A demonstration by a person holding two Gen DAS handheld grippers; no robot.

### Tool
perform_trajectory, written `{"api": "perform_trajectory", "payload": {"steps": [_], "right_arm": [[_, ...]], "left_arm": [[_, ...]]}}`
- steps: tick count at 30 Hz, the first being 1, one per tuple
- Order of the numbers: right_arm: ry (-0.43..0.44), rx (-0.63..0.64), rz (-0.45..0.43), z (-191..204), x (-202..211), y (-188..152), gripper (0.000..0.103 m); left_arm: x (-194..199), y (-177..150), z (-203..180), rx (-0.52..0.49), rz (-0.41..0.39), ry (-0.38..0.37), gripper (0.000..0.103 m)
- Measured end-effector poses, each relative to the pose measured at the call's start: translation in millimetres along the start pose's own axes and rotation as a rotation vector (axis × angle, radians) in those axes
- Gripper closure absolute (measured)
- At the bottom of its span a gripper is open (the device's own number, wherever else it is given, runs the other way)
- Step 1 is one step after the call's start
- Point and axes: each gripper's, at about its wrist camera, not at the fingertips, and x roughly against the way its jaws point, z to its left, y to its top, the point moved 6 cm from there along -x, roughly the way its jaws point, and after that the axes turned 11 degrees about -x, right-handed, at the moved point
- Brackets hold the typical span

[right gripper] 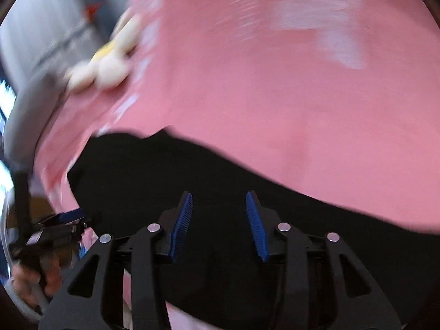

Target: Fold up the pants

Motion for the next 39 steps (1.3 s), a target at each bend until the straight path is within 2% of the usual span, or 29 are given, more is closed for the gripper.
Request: {"api": "perform_trajectory", "payload": {"steps": [2, 5, 7, 8, 11, 13, 14, 16, 18, 19, 21, 22, 25, 26, 27, 28, 29, 30, 31, 32, 33, 35, 36, 37, 39], "right_arm": [[0.015, 0.045, 0.052, 34, -51, 12, 0.064], [-0.031, 0.112, 0.093, 66, -112, 33, 0.064], [-0.049, 0.139, 0.133, 74, -144, 36, 0.073], [-0.062, 0.153, 0.132, 79, -160, 44, 0.074], [-0.077, 0.147, 0.111, 93, -180, 72, 0.079], [-0.109, 0.146, 0.128, 92, -190, 74, 0.078], [-0.106, 0.124, 0.121, 94, -185, 77, 0.078], [-0.083, 0.114, 0.051, 100, -161, 78, 0.078], [-0.064, 0.12, -0.034, 103, -121, 69, 0.075], [-0.05, 0.114, -0.046, 101, -107, 62, 0.072], [-0.026, 0.095, -0.059, 93, -77, 38, 0.07], [-0.027, 0.089, -0.06, 87, -67, 29, 0.07], [-0.031, 0.047, -0.051, 71, -42, -2, 0.068], [-0.017, 0.022, -0.048, 69, -37, -10, 0.068], [-0.009, 0.002, -0.043, 67, -34, -16, 0.068], [-0.003, -0.019, -0.034, 64, -29, -23, 0.068], [-0.006, -0.031, -0.025, 60, -22, -29, 0.068], [-0.016, -0.036, -0.023, 58, -21, -33, 0.068], [-0.034, -0.038, -0.024, 54, -16, -39, 0.068], [-0.049, -0.036, -0.027, 49, -10, -44, 0.068], [-0.061, -0.04, -0.031, 44, -4, -49, 0.068], [-0.085, -0.068, -0.045, 29, 8, -54, 0.068], [-0.091, -0.106, -0.043, 16, 13, -58, 0.068], [-0.103, -0.139, -0.044, 4, 17, -60, 0.068], [-0.151, -0.182, -0.054, -22, 29, -64, 0.068]], "left_arm": [[-1, -4, 4, -0.003, 0.004, -0.002, 0.036], [-5, -8, 13, -0.008, 0.006, 0.008, 0.035], [-11, -10, 20, -0.013, 0.007, 0.015, 0.034], [-14, -11, 23, -0.012, 0.013, 0.016, 0.034], [-21, -9, 28, 0.012, 0.009, -0.008, 0.029], [-23, -6, 31, 0.033, 0.005, -0.021, 0.029], [-21, -4, 33, 0.048, 0.003, -0.037, 0.029], [-10, 3, 49, 0.097, -0.035, -0.052, 0.029], [5, 7, 78, 0.187, -0.088, -0.063, 0.029], [11, 8, 99, 0.251, -0.109, -0.081, 0.029], [15, 6, 138, 0.379, -0.12, -0.118, 0.029], [15, 4, 163, 0.48, -0.133, -0.179, 0.029], [-1, 2, 209, 0.693, -0.138, -0.298, 0.027], [-12, 3, 219, 0.724, -0.122, -0.308, 0.027], [-29, 3, 229, 0.768, -0.073, -0.302, 0.028], [-36, 5, 236, 0.798, -0.077, -0.336, 0.031], [-40, 7, 240, 0.821, -0.089, -0.36, 0.037], [-41, 11, 243, 0.841, -0.1, -0.374, 0.061], [-37, 19, 246, 0.828, -0.124, -0.39, 0.074], [-30, 27, 247, 0.798, -0.155, -0.375, 0.081], [-26, 34, 245, 0.769, -0.176, -0.36, 0.093], [-21, 44, 254, 0.722, -0.213, -0.253, 0.093], [-20, 44, 263, 0.692, -0.221, -0.172, 0.093], [-26, 46, 269, 0.636, -0.185, -0.076, 0.091], [-43, 43, 264, 0.638, -0.109, -0.107, 0.09]]}}
